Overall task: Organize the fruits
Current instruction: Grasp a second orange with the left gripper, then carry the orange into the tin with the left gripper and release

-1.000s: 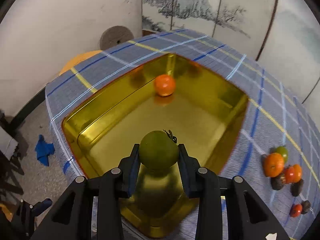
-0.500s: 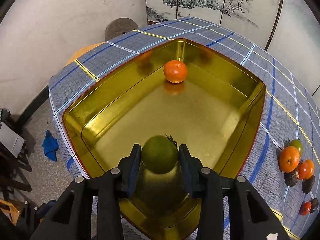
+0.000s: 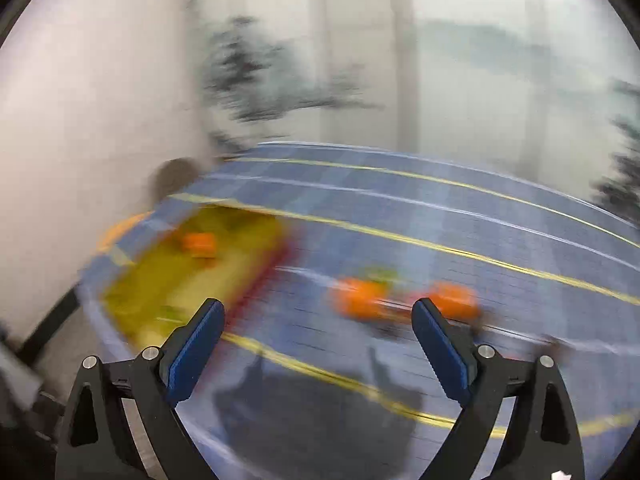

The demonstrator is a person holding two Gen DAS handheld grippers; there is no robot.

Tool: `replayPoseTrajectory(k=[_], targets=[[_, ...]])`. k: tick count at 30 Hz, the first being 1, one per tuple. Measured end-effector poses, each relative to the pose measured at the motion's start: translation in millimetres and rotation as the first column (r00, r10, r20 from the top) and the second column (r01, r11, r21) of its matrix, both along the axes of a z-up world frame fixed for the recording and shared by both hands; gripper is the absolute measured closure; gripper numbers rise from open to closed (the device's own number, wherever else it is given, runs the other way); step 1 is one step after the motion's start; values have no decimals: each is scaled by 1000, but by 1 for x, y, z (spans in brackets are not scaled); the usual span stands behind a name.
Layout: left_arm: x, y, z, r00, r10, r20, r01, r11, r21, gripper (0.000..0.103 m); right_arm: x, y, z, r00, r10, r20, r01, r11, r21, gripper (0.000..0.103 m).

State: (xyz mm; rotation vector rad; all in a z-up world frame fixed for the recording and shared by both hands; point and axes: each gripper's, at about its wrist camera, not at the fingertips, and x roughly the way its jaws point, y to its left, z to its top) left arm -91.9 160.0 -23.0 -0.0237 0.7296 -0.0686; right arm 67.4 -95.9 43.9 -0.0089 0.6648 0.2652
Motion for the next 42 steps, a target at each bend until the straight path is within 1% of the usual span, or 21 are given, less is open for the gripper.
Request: replayPoseTrajectory(k=[2, 3, 5, 7, 8, 9, 10, 11, 14, 15, 17, 19, 21, 24, 27, 28, 29, 31, 32, 37, 42], targets=[[16, -21, 14, 997, -68, 25, 68, 998, -11, 15, -11, -59, -10, 990, -136, -30, 137, 990, 19, 10], [25, -31, 21, 995, -99, 33, 100, 995, -23, 15, -18, -88, -16, 977, -205, -52, 207, 978, 31, 10], [41, -50, 30, 987, -157, 43, 159, 986, -49, 15, -35, -141, -30, 939, -331, -96, 335, 941, 37, 10], [67, -74, 39, 979, -202, 41, 204, 977, -65, 15, -56, -180, -43, 900, -415, -134, 424, 905, 41, 9], [79, -81, 42, 976, -215, 38, 218, 973, -74, 15, -72, -201, -51, 874, -462, -153, 473, 880, 45, 9], [97, -91, 43, 974, -225, 37, 228, 970, -82, 15, -84, -218, -57, 854, -493, -168, 507, 861, 50, 9], [111, -98, 44, 977, -213, 30, 215, 974, -76, 15, -92, -227, -61, 842, -510, -178, 526, 849, 53, 9], [130, -104, 44, 981, -194, 22, 195, 978, -75, 15, -106, -240, -69, 820, -538, -198, 557, 828, 58, 8], [172, -115, 43, 985, -173, -2, 172, 981, -91, 15, -132, -261, -86, 788, -570, -232, 597, 799, 65, 7], [190, -121, 41, 985, -170, -19, 168, 982, -90, 17, -138, -266, -92, 780, -575, -248, 606, 793, 68, 7], [212, -126, 36, 988, -149, -42, 145, 987, -73, 19, -146, -267, -95, 789, -577, -210, 599, 798, 59, 6], [234, -133, 28, 988, -136, -70, 132, 990, -59, 24, -147, -268, -102, 798, -562, -215, 586, 808, 61, 6], [253, -142, 18, 988, -122, -99, 120, 992, -27, 28, -149, -266, -100, 814, -549, -193, 569, 819, 69, 6], [269, -147, 5, 985, -107, -138, 107, 994, -6, 38, -150, -265, -94, 826, -537, -170, 554, 829, 72, 6], [280, -148, -3, 985, -84, -154, 84, 996, -9, 41, -150, -266, -91, 832, -534, -153, 548, 833, 77, 6], [282, -149, -5, 983, -88, -164, 87, 996, -13, 44, -150, -269, -84, 832, -533, -152, 548, 832, 82, 6], [284, -150, -7, 981, -92, -171, 91, 996, -14, 49, -151, -272, -84, 832, -534, -152, 550, 830, 89, 6], [285, -152, -9, 982, -85, -169, 86, 996, -4, 55, -153, -278, -84, 828, -538, -158, 556, 825, 99, 6], [286, -152, -9, 981, -90, -173, 89, 996, -14, 63, -155, -278, -82, 826, -540, -161, 558, 824, 100, 6], [284, -161, -9, 980, -94, -173, 101, 994, 32, 64, -158, -287, -89, 813, -552, -185, 576, 809, 114, 6], [276, -156, 8, 989, -88, -118, 91, 996, 18, 65, -160, -285, -86, 808, -560, -180, 582, 806, 104, 6]])
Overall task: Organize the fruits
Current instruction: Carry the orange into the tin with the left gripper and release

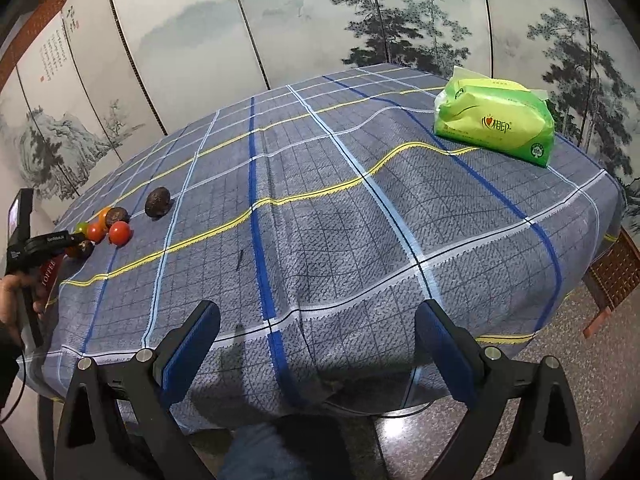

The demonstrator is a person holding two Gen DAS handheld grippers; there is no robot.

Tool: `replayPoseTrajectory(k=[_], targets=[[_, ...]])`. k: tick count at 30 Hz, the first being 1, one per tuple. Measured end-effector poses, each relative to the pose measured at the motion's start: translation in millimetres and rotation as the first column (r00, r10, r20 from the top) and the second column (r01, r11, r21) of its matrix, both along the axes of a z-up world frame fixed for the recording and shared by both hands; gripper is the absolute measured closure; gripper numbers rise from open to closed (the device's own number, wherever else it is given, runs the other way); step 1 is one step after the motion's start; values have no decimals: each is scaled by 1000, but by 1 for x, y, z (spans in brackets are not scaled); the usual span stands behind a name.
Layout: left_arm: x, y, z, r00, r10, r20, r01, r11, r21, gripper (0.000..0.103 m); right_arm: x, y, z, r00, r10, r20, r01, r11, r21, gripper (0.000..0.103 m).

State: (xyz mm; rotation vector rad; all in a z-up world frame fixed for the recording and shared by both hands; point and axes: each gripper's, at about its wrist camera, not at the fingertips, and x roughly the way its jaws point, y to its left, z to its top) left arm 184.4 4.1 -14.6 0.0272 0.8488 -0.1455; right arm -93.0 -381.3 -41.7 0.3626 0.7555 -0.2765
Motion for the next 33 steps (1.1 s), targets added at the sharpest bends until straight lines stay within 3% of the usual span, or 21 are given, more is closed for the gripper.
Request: replayPoseTrajectory(k=[15, 33], targets=[[-24, 32, 53, 992, 39, 123, -51, 995, 91, 65, 9, 31, 5, 998, 61, -20, -61, 998, -16, 6], [-38, 102, 67, 976, 150, 160, -169, 979, 114, 65, 19, 67, 12, 990, 136, -39, -138, 990, -39, 6]])
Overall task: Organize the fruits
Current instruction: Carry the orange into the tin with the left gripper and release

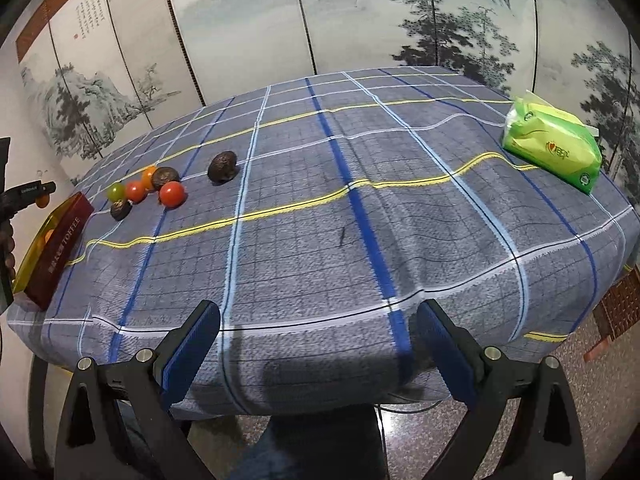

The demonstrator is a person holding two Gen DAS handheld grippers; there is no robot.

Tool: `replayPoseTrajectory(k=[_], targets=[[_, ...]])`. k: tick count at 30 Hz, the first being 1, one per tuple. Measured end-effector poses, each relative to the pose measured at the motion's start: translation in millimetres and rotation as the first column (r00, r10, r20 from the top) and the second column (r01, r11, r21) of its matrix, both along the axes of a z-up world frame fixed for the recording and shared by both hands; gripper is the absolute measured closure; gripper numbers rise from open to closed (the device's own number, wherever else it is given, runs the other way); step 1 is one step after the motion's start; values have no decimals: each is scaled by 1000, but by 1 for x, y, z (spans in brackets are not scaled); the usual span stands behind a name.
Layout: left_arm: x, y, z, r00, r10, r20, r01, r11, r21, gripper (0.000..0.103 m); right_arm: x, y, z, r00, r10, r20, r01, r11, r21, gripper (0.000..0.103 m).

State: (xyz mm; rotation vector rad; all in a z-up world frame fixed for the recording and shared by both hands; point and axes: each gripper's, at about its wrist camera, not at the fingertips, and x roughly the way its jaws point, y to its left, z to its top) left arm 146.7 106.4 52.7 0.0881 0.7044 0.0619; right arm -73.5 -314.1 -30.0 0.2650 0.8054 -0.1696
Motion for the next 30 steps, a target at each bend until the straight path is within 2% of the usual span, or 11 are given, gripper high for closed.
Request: replayPoseTrajectory(k=[14, 20, 30], targets=[[0, 35, -17, 997, 63, -39, -63, 998, 6, 65, 8, 19, 1, 999, 39, -15, -39, 999, -16, 6], [1, 68, -39, 989, 101, -109, -107, 993, -49, 65, 11, 24, 0, 999, 49, -21, -49, 999, -21, 6], [-9, 113, -68, 971, 146, -191, -158, 986, -50, 65, 16, 31, -5, 997, 64, -38, -64, 998, -18, 6]])
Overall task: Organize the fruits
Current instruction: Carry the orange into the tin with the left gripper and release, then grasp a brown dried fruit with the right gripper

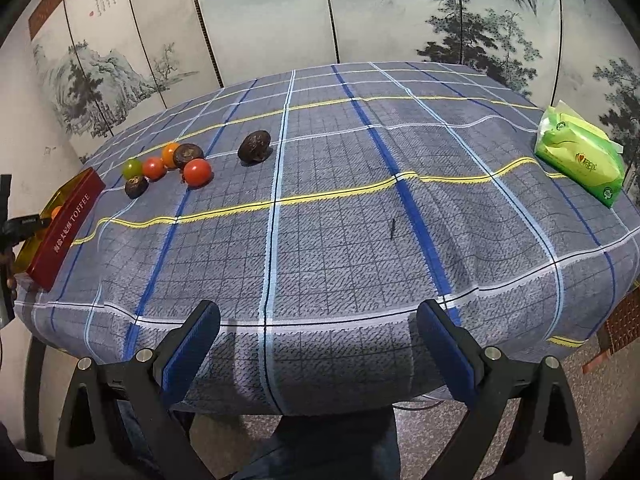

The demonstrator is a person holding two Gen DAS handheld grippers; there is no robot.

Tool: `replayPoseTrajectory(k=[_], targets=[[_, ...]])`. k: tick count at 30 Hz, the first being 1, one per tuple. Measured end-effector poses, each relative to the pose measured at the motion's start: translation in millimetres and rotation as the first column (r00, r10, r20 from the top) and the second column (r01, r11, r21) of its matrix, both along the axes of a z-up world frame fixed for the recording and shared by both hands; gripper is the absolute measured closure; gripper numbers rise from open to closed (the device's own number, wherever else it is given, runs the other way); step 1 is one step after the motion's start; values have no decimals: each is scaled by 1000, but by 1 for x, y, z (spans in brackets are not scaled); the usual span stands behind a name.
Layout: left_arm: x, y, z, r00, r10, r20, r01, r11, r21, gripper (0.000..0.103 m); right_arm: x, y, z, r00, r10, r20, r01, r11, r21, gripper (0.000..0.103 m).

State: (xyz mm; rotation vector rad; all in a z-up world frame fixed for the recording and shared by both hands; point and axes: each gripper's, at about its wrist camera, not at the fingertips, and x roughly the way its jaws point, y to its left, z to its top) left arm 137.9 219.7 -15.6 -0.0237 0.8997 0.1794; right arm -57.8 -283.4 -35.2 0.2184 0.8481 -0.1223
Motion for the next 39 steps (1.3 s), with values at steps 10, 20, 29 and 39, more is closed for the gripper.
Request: replayPoseTrajectory(k=[10, 20, 29, 39], targets=[[-7, 16, -10, 1000, 1, -31, 0, 1000, 31, 65, 3, 4, -3, 1000, 9, -11, -9, 1000, -7, 6], [-6, 7, -14, 999, -9, -42, 11, 999, 48, 62, 2, 6, -2, 1000, 10, -14, -10, 1000, -15, 6], [-37, 4, 20, 988, -40, 148, 42, 999, -12, 31, 28, 13, 24, 997, 51, 50, -47, 996, -72, 6], [-151, -16, 50, 936, -63, 348, 83, 996, -43, 17, 109, 14, 41, 994, 97, 50, -89, 986, -141, 6]])
